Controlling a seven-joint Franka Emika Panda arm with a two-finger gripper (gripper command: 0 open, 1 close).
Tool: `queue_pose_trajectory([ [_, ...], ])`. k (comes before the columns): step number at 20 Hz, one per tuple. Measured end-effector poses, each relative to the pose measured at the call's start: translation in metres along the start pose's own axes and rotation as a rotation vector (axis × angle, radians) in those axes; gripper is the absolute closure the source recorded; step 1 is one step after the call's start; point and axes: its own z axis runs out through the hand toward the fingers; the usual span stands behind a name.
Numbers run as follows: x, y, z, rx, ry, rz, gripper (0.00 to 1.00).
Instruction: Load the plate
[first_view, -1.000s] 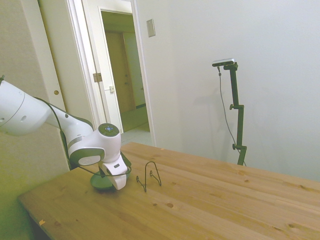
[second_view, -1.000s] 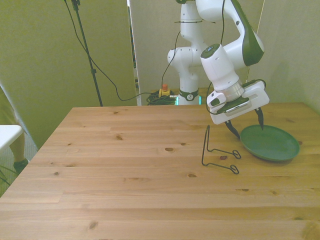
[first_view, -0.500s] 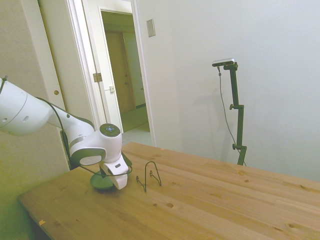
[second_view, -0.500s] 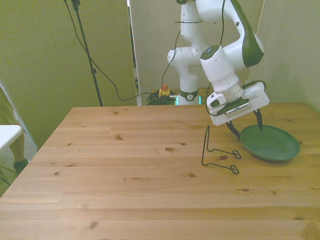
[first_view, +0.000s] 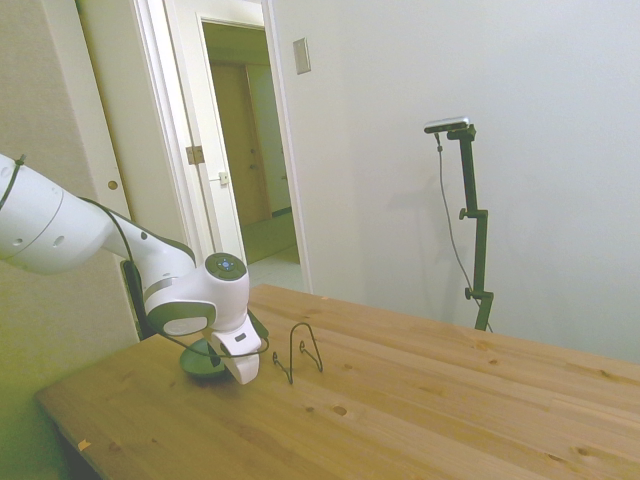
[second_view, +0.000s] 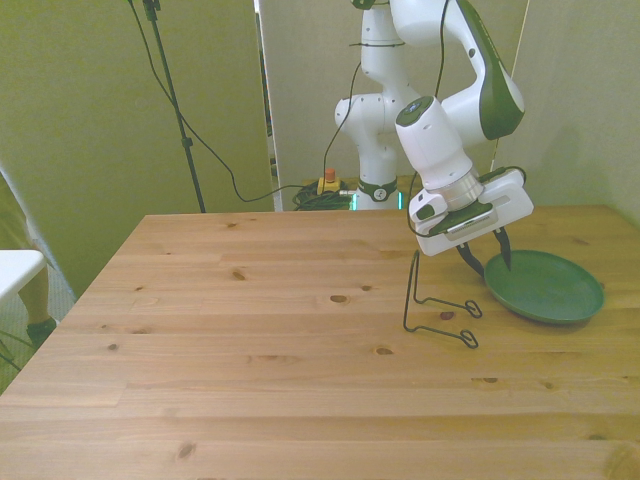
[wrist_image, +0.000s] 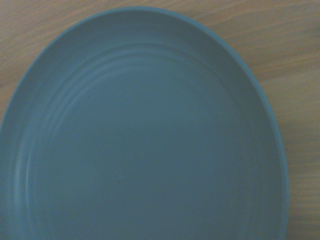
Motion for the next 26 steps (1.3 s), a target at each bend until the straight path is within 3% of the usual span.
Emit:
queue_pose_trajectory([
  [9,0.008,0.005,-0.001,-0.004,0.005,0.018,1.00],
  [15,0.005,-0.001,-0.027,-0.008,0.047,0.018,1.00],
  [18,-0.014,-0.009,-0.065,-0.023,0.110,0.008,1.00],
  [23,-0.067,-0.019,-0.166,-0.054,0.222,0.036,1.00],
  [26,-0.081,-0.023,-0.218,-0.068,0.348,0.076,1.00],
])
